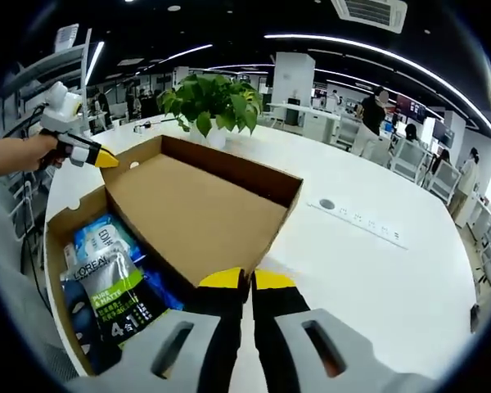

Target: Operate the shoe box by opening the lid, removing the specified soft item, and placing it in the target area until the item is outside and the box remains undamaged.

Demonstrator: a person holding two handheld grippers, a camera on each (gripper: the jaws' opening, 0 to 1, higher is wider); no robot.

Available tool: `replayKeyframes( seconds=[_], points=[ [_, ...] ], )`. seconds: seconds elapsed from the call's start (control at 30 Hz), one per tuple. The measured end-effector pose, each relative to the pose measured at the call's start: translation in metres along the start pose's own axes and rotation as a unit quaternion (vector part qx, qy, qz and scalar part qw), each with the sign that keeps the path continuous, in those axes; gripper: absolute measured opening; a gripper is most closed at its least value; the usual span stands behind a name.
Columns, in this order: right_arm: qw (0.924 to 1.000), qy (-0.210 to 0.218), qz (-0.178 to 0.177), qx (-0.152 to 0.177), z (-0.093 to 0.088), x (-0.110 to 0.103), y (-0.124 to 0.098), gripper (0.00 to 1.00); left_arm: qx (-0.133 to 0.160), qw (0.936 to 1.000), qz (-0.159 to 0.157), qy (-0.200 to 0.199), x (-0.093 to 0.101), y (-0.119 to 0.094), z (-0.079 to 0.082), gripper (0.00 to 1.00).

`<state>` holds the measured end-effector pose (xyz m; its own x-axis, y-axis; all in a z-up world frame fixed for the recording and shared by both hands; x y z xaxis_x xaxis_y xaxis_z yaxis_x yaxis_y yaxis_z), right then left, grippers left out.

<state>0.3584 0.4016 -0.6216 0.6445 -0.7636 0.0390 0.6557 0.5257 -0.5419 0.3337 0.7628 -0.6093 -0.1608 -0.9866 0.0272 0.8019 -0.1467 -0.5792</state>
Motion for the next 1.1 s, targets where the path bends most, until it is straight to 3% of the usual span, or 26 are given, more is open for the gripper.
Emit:
replayKeyframes(
  seconds=[1.1],
  points=[
    [0.9985,0.049,0.010,-0.025,-0.004,0.008,0.015,0.02,-0.024,0.9997,0.005,-0.008,0.001,0.014,-0.009,0.03]
  ],
)
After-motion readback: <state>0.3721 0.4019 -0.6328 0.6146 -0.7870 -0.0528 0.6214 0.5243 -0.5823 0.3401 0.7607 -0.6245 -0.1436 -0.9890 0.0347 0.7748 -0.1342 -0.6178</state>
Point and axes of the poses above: the point that each gripper's makers call its tool centre point, and the gripper's own axes: y roughly forward along the fingers, x roughly to its right, z roughly out of its top, the point moved 10 cm from there along -y, roughly backward along the fingers, and after that the axes turned 3 degrees about z, right-handed, at the moved point
